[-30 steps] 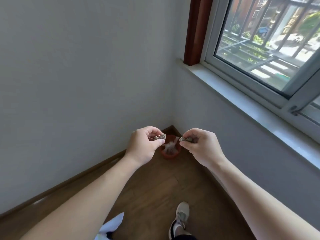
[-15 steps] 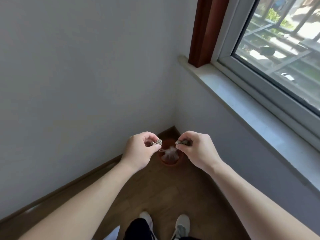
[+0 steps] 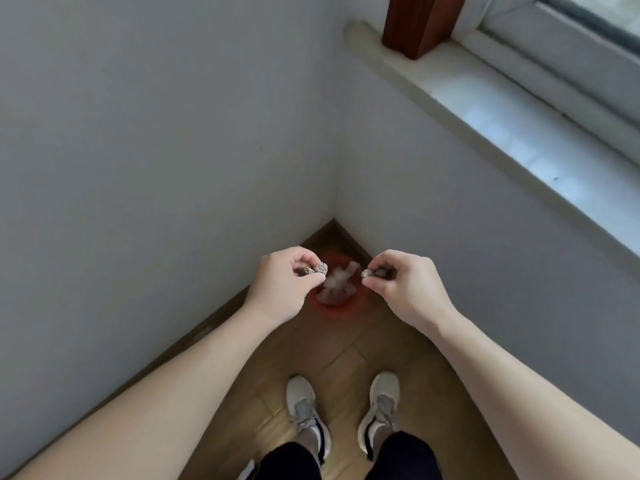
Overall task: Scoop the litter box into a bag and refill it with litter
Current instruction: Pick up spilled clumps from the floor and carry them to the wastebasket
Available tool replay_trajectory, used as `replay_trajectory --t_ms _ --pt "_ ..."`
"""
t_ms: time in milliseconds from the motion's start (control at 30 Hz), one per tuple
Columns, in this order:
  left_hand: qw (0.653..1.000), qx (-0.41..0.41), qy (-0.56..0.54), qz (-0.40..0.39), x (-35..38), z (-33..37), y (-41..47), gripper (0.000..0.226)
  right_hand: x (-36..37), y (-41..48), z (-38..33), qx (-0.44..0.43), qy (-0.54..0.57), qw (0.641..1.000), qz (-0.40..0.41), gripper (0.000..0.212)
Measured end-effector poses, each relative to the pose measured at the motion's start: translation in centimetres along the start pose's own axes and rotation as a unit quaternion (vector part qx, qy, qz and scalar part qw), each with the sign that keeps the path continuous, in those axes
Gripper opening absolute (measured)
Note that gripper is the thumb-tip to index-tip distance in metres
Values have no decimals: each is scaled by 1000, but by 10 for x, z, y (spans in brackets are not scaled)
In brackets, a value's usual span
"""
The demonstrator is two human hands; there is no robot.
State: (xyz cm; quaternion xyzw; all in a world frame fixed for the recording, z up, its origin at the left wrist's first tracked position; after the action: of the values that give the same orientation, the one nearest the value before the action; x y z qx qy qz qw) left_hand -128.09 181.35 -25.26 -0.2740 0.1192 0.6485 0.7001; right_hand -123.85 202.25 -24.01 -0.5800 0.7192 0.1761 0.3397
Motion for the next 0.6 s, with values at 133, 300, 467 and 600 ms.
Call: replay_trajectory --t_ms 133,300,467,600 --pt "1000 -18 15 -4 35 -36 38 25 34 32 43 32 -2 999 -12 11" --pt "999 -42 32 2 83 -95 76 23 93 68 103 62 4 996 -60 11" --pt "998 -51 41 9 137 -160 105 14 162 108 158 23 -14 996 -84 15" --pt "998 -56 39 13 185 -214 132 17 218 140 209 26 -18 993 -113 15"
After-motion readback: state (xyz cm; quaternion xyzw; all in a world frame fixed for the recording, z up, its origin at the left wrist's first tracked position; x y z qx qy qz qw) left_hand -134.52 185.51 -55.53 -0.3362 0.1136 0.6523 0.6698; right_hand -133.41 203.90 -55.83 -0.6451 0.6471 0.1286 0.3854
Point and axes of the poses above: each hand's wrist, its own y-axis towards the middle knuckle, its own x-axis out of the palm, z = x × y, the point moved 2 cm from there along y, towards the middle knuckle, and after that the axes turned 10 degrees about z, right-handed, at the moved point
